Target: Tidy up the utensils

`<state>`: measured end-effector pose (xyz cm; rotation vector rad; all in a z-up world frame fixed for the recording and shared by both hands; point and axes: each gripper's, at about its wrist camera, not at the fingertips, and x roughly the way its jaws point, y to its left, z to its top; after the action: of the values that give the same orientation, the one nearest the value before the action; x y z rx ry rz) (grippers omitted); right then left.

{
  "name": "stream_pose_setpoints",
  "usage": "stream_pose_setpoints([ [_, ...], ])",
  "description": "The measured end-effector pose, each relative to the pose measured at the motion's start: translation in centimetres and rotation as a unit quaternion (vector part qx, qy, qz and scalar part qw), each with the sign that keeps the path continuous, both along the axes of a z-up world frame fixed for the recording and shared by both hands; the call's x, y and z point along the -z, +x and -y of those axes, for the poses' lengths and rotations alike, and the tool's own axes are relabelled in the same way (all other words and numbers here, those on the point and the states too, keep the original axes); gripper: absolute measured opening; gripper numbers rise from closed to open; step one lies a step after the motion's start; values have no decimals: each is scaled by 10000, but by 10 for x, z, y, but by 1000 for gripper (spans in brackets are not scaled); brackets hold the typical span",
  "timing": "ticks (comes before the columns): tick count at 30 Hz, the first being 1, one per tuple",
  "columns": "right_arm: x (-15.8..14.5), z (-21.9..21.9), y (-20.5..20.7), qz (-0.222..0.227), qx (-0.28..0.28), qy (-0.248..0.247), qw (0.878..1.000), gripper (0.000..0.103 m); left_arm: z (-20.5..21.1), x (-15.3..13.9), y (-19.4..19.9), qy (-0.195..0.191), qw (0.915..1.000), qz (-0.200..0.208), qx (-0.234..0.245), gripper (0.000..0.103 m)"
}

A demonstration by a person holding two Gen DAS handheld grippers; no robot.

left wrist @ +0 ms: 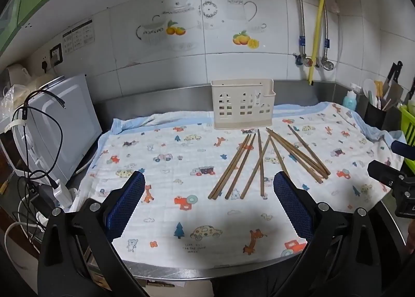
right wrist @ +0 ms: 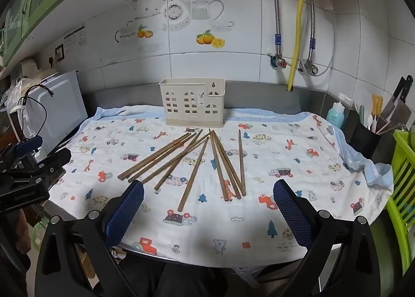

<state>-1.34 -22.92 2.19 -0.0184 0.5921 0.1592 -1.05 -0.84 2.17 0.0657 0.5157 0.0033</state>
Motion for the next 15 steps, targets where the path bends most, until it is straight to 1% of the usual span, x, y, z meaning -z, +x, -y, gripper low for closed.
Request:
stream_pose_setpoints([
  [7, -3, -1, 1, 21, -18, -11, 10000, 97, -2, -4, -2, 6, 9999, 101, -62, 98],
  [15, -4, -4, -1, 56, -55, -22, 10000, 97, -3, -6, -2, -24, 9999, 114, -53, 98],
])
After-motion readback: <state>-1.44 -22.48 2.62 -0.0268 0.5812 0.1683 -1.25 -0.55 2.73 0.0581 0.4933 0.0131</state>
